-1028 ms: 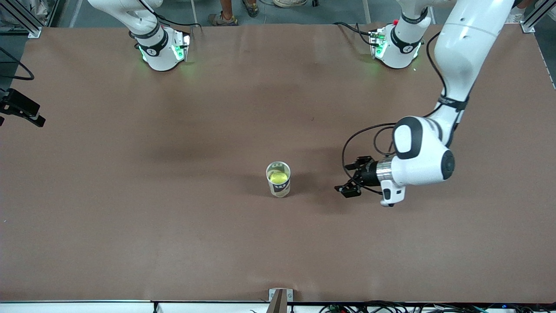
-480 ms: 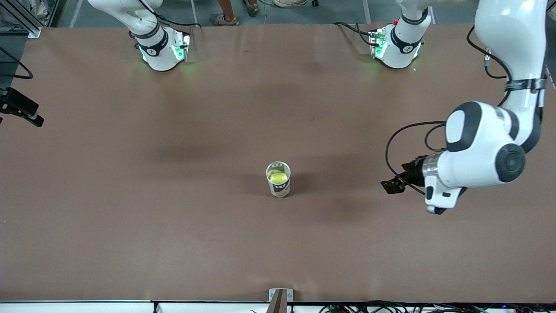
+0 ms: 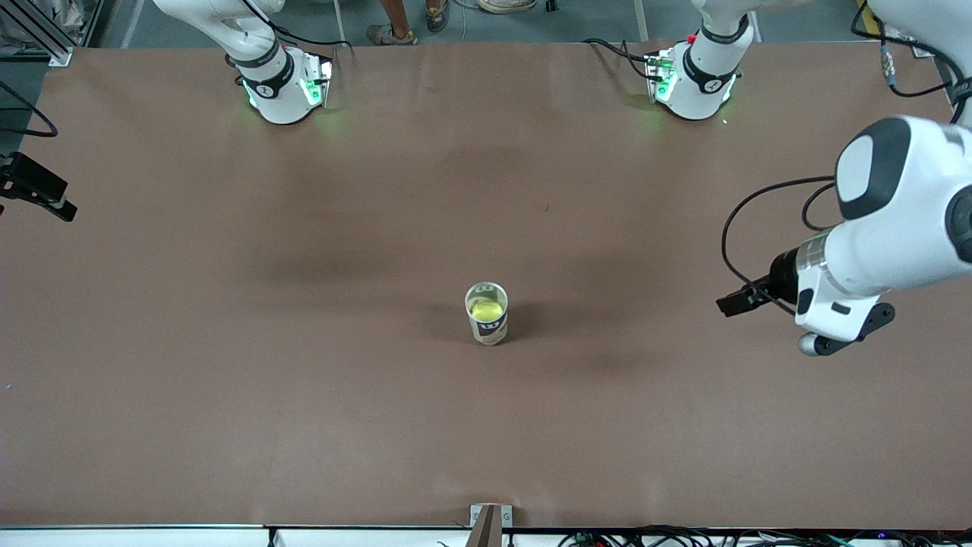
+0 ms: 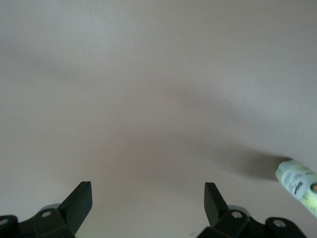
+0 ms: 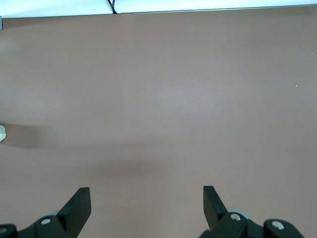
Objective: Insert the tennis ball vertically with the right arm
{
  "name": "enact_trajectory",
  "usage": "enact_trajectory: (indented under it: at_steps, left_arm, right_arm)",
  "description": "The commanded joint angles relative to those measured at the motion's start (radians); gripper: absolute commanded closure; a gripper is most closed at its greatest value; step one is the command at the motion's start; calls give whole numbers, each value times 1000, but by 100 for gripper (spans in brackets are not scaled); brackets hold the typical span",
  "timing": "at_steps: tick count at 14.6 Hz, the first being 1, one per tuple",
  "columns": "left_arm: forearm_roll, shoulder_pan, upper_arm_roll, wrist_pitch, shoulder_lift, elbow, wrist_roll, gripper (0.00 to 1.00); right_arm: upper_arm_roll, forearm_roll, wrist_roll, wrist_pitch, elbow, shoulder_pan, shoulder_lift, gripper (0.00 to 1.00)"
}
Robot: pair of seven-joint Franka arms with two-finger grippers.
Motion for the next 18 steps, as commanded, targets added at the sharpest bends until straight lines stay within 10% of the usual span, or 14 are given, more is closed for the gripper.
enact_trajectory:
  at_steps: [1, 18]
  left_arm:
    - [18, 8, -1, -29, -73, -16, 123, 0]
    - [17, -59, 117, -138, -336, -103, 449, 0]
  right_arm:
    - [11, -3, -5, -1, 7, -10, 0, 0]
    - [11, -2, -5, -1, 7, -7, 0, 0]
